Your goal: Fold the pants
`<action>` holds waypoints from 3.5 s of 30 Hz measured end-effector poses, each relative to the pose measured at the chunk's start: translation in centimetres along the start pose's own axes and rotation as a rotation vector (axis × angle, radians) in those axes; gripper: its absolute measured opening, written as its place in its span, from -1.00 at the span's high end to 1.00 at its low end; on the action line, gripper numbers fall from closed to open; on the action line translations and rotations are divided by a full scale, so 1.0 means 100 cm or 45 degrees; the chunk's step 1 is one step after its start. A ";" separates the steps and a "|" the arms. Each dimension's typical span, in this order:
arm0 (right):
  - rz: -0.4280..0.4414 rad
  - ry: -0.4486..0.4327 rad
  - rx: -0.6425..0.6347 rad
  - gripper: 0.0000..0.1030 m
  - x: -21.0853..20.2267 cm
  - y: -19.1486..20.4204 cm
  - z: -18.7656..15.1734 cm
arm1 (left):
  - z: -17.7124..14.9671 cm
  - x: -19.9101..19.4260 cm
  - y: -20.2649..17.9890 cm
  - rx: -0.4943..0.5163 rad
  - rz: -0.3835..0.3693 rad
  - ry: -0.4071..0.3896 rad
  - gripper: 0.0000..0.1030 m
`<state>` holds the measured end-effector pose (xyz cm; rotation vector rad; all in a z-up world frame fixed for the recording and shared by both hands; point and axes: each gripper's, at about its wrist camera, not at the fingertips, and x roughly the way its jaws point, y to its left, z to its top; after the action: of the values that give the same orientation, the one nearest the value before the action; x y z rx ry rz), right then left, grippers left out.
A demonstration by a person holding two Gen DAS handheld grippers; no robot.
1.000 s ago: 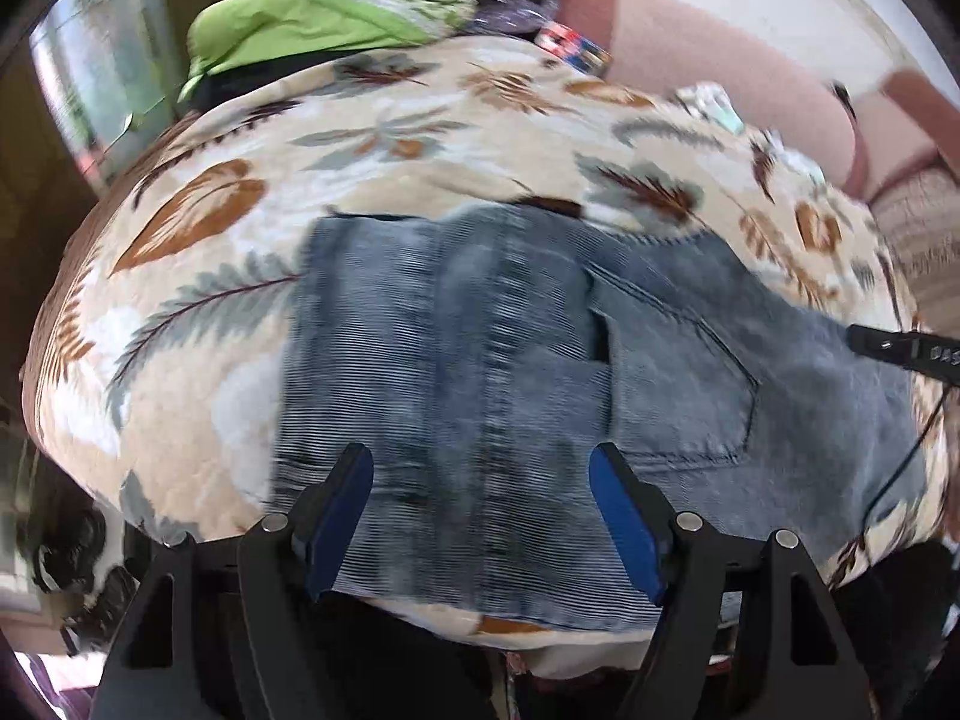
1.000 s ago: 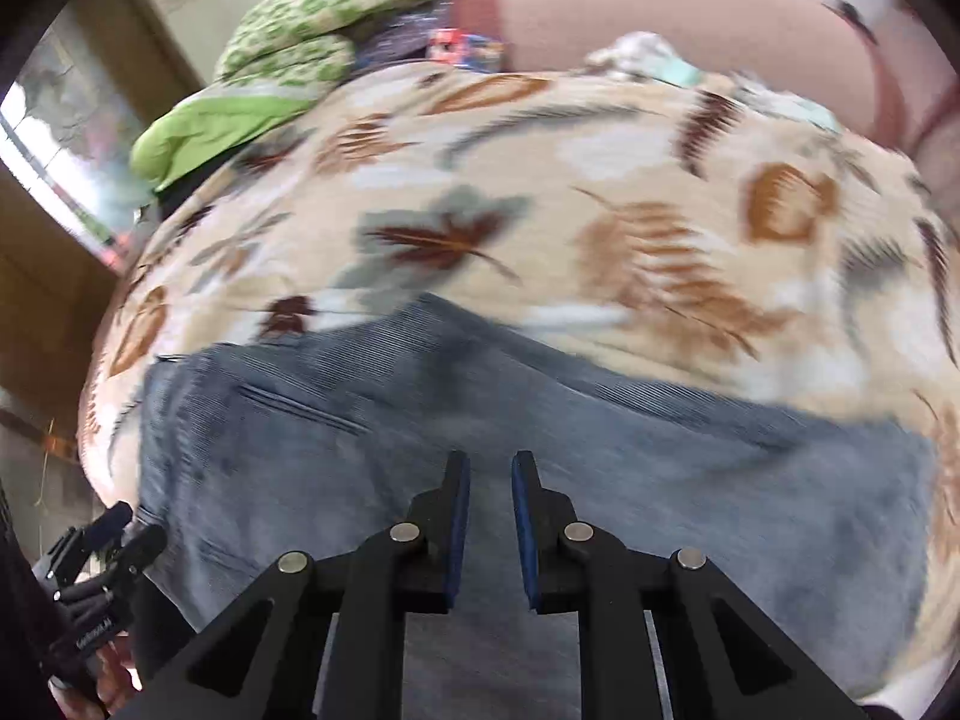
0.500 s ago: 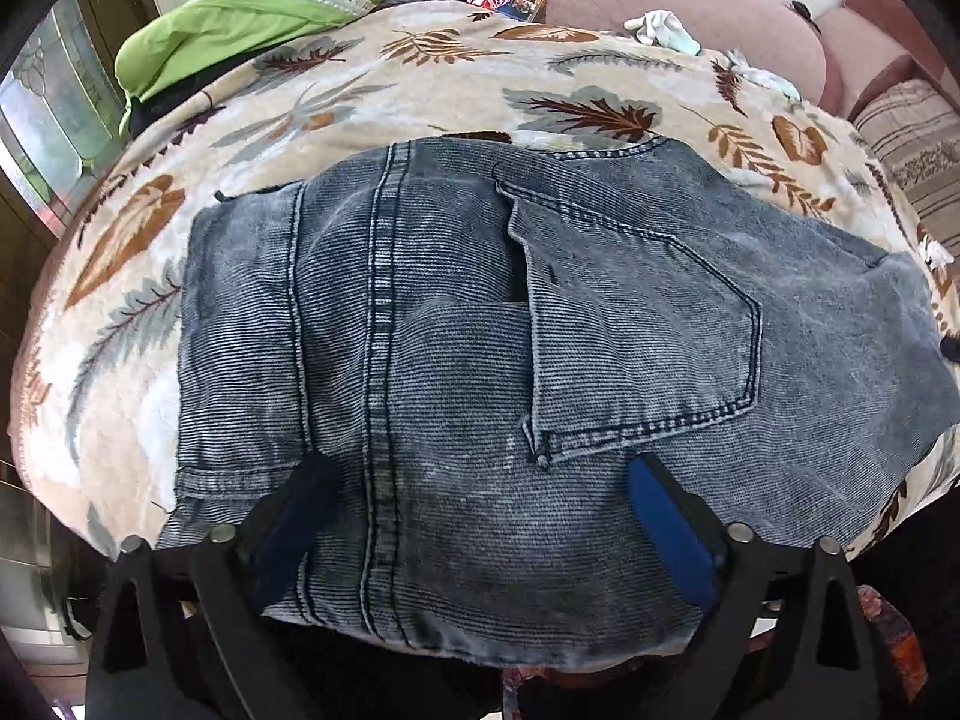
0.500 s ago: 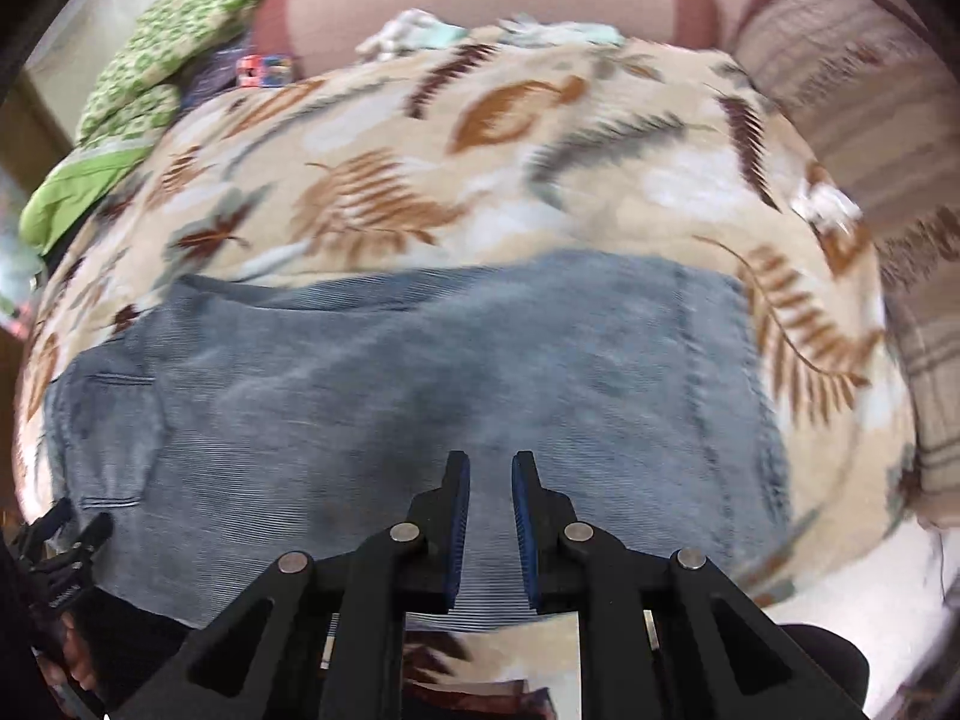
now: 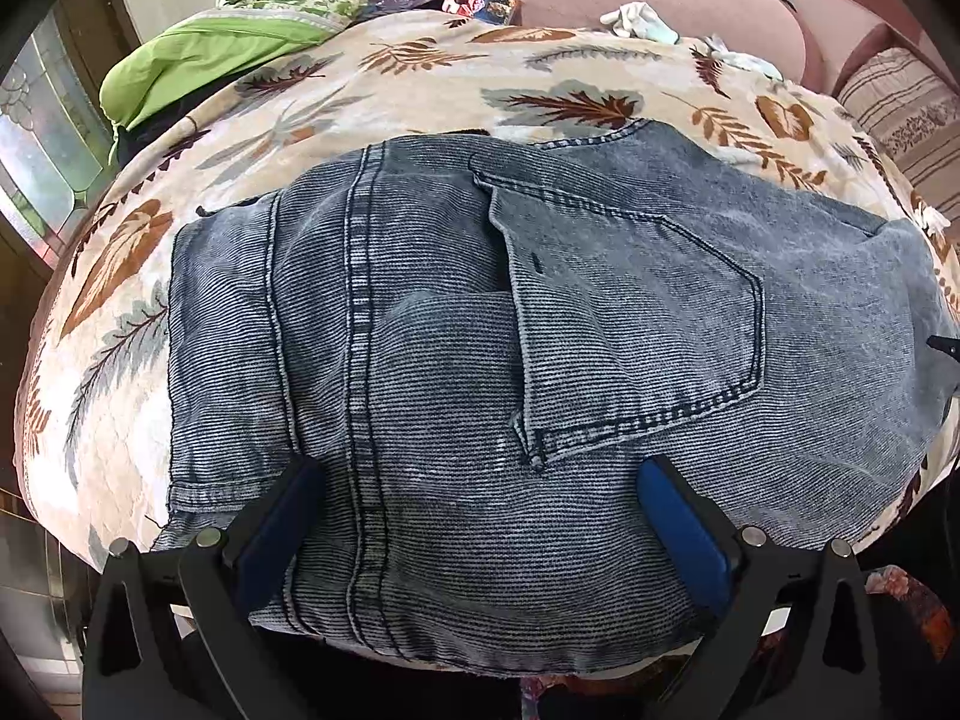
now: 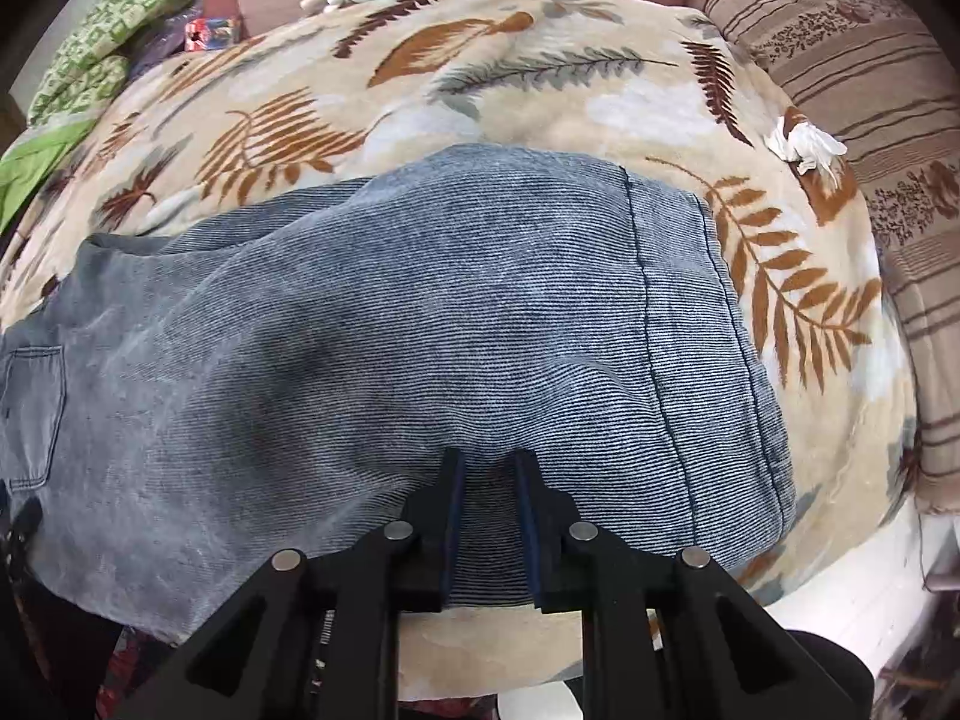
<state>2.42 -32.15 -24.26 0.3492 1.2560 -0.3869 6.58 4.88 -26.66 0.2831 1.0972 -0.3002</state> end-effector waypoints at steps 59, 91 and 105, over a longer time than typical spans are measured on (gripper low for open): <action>0.179 -0.276 0.300 0.55 -0.085 -0.147 -0.039 | 0.049 -0.041 -0.110 0.274 -0.008 -0.042 -1.00; 0.422 -0.205 0.160 0.53 -0.027 -0.097 -0.056 | 0.039 0.016 -0.205 0.462 0.036 0.167 -1.00; 1.075 -0.469 0.734 -0.57 -0.065 -0.193 -0.099 | 0.045 -0.042 -0.220 0.472 -0.010 -0.037 -1.00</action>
<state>-16.62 -44.03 -21.57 1.1890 0.5304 -0.0609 0.26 -16.72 -22.61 0.6018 1.0104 -0.5144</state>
